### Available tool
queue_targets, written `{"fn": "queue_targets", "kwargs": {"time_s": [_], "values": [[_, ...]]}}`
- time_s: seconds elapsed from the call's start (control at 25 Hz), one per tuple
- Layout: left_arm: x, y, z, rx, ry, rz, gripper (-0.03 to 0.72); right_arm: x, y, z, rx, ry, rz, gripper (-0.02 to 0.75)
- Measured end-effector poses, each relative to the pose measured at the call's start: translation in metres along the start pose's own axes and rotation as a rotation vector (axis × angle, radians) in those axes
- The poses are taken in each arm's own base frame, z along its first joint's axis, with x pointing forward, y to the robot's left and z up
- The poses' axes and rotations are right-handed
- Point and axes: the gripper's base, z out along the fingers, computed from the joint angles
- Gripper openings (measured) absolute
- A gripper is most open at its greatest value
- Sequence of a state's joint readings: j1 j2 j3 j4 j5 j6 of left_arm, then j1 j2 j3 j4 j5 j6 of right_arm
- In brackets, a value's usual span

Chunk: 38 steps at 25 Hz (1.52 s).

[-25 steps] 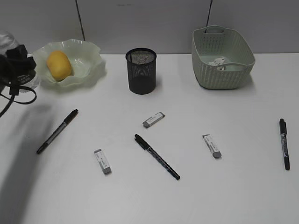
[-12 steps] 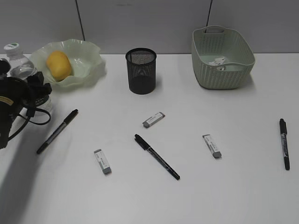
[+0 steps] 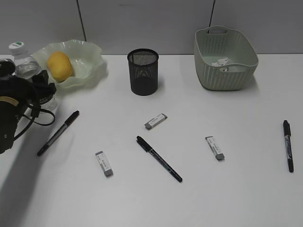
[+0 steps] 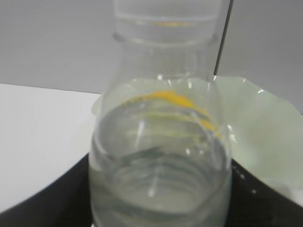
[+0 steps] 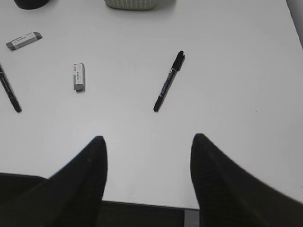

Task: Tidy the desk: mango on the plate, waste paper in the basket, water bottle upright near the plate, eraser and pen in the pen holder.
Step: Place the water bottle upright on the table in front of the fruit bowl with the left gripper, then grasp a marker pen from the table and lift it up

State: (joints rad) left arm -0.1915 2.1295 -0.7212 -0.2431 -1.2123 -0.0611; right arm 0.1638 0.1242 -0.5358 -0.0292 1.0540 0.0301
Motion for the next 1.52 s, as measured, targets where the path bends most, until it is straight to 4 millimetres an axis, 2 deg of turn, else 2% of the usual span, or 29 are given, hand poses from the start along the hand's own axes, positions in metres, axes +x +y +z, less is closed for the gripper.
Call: {"fn": "queue_targets", "kwargs": {"time_s": [0.2,0.48,0.6,0.84,0.96,1.04,1.16,1.52], "values": [[0.0,-0.002,0.0,0.023,0.003,0.009,0.607,0.0,0.0,0.0,0.0,0.0,0.0,0.448],[0.009,0.0,-0.011,0.033,0.051,0.024,0.629,0.0,0.0,0.0,0.0,0.0,0.0,0.448],[0.012,0.001,-0.022,0.057,0.085,0.038,0.628,0.0,0.0,0.0,0.0,0.0,0.0,0.448],[0.002,0.004,-0.057,0.09,0.12,0.056,0.628,0.0,0.0,0.0,0.0,0.0,0.0,0.448],[-0.018,0.003,-0.072,0.105,0.12,0.052,0.628,0.0,0.0,0.0,0.0,0.0,0.0,0.448],[-0.039,0.0,-0.079,0.114,0.147,0.044,0.628,0.0,0.0,0.0,0.0,0.0,0.0,0.448],[-0.067,-0.004,-0.09,0.126,0.26,0.032,0.627,0.0,0.0,0.0,0.0,0.0,0.0,0.448],[-0.138,-0.015,-0.131,0.13,0.851,0.081,0.598,0.0,0.0,0.0,0.001,0.0,0.0,0.448]]}}
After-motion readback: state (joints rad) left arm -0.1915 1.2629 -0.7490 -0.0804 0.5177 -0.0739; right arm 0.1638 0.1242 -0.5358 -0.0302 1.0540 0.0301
